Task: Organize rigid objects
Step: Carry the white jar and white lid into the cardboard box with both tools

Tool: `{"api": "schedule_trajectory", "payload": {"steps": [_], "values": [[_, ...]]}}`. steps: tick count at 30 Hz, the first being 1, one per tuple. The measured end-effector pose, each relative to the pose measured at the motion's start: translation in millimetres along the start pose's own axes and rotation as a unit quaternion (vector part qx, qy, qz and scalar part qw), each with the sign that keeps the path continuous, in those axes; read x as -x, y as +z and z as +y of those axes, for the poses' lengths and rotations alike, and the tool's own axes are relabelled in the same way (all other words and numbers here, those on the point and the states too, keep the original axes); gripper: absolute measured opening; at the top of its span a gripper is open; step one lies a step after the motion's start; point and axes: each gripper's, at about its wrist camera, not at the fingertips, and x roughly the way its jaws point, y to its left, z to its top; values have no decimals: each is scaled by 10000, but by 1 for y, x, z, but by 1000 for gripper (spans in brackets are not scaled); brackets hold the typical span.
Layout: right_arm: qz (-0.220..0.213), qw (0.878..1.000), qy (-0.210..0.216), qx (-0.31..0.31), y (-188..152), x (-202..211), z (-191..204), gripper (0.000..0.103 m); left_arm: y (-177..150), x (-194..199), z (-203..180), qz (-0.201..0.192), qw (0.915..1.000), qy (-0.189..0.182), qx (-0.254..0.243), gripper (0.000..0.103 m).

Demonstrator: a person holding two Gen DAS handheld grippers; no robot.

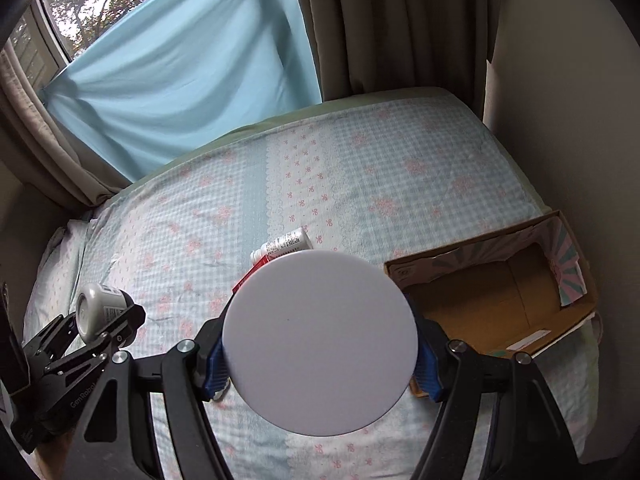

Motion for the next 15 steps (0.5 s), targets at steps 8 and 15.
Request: {"api": "schedule_trajectory", "payload": {"steps": [8, 15], "values": [[112, 9994, -178, 275, 8, 45, -114, 69, 17, 5, -145, -1, 9985, -556, -12, 53], [352, 9978, -519, 191, 33, 46, -204, 69, 35, -28, -247, 245, 9958, -812, -345, 53]]}}
